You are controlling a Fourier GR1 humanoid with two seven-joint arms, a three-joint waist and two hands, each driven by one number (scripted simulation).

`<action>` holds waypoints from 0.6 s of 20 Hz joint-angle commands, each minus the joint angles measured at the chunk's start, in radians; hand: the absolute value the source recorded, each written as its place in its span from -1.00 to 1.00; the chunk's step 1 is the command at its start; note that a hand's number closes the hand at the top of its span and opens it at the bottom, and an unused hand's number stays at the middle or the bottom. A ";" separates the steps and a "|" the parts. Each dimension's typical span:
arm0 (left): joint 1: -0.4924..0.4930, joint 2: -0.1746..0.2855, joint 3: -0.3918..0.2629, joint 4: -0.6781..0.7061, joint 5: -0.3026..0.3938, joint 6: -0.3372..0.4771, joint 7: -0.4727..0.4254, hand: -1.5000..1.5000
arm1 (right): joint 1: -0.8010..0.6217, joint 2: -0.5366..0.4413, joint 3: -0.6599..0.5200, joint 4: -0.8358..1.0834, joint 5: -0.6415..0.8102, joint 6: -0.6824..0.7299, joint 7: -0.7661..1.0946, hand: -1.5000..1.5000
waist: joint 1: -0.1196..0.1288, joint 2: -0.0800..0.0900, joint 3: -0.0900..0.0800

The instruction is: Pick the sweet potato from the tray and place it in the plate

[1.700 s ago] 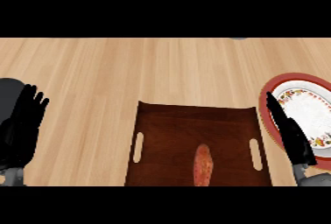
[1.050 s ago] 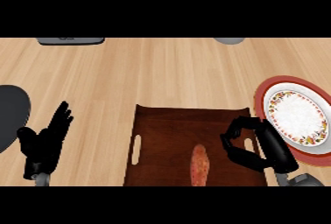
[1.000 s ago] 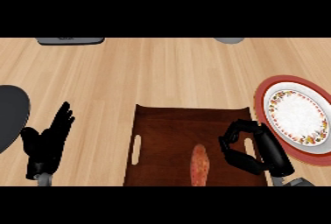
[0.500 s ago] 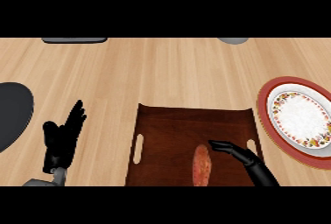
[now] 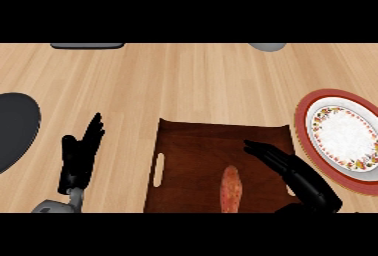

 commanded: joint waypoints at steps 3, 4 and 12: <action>-0.015 0.003 0.015 0.004 -0.005 -0.008 0.015 0.00 | -0.069 -0.085 0.089 -0.139 0.069 0.213 0.307 -1.00 | 0.007 -0.001 -0.001; 0.006 0.004 0.028 0.032 0.003 -0.033 -0.036 0.00 | -0.067 -0.057 0.105 -0.124 0.069 0.231 0.316 -1.00 | 0.007 0.001 0.000; -0.038 0.011 0.084 -0.002 0.002 -0.083 0.048 0.00 | -0.103 0.074 0.116 -0.037 0.140 0.352 0.414 -1.00 | 0.004 0.001 0.002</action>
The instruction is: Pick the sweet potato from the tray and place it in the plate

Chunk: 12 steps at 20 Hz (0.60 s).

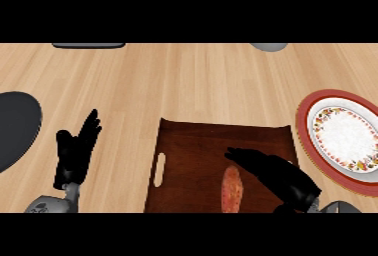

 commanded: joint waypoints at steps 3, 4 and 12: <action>0.035 -0.017 0.022 -0.056 -0.037 -0.029 0.032 0.00 | 0.002 0.115 -0.018 0.027 0.087 0.088 0.076 -1.00 | -0.001 -0.001 0.001; 0.027 -0.032 0.015 -0.042 -0.046 -0.030 0.024 0.00 | -0.033 0.157 -0.022 0.151 0.112 0.067 -0.005 -1.00 | 0.001 0.000 0.001; 0.001 -0.111 0.057 0.059 -0.102 -0.061 -0.051 0.00 | 0.025 0.195 -0.082 0.079 0.181 0.188 -0.015 -1.00 | -0.004 0.001 0.001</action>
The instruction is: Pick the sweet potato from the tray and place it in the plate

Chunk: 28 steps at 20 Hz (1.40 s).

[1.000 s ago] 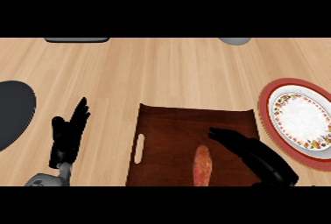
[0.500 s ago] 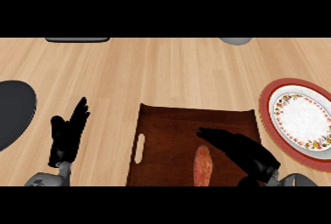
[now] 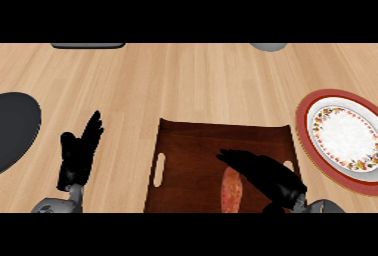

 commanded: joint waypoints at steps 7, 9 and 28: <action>-0.041 -0.020 0.095 0.044 -0.015 -0.079 0.002 0.00 | -0.017 0.114 -0.075 0.129 0.111 0.061 -0.087 -1.00 | 0.000 0.001 0.000; -0.040 -0.020 0.091 -0.016 -0.036 -0.069 0.068 0.00 | 0.063 0.114 -0.028 0.107 0.173 0.022 -0.100 -1.00 | -0.001 0.000 0.000; 0.039 -0.121 0.072 0.018 -0.150 -0.045 -0.040 0.00 | 0.042 0.208 -0.112 0.202 0.412 -0.212 -0.250 1.00 | -0.003 0.000 0.000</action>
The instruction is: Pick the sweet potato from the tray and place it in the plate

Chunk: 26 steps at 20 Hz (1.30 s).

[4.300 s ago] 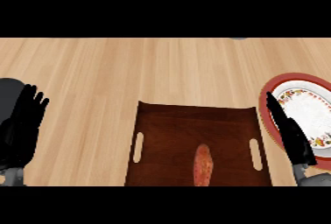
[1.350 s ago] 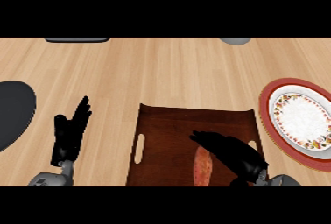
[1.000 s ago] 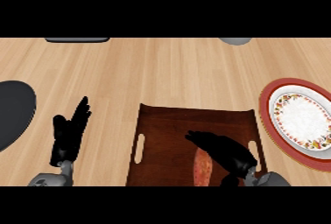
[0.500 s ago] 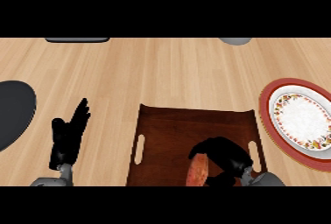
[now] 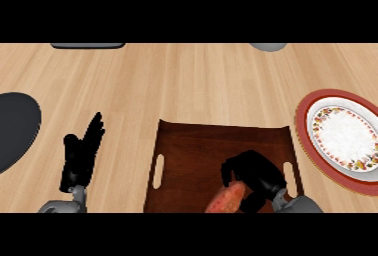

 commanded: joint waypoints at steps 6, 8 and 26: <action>0.004 0.023 0.039 -0.020 0.040 -0.034 0.022 0.00 | -0.034 -0.023 -0.261 -0.039 0.074 -0.214 0.184 1.00 | -0.010 0.000 0.000; 0.003 -0.006 -0.004 -0.026 -0.002 -0.006 0.019 0.00 | -0.084 0.008 -0.327 0.000 0.106 -0.248 0.303 1.00 | -0.004 0.001 0.000; -0.006 0.007 0.038 -0.017 0.006 -0.046 0.015 0.00 | -0.012 -0.063 -0.618 -0.374 0.126 -0.344 0.469 1.00 | -0.004 0.000 0.000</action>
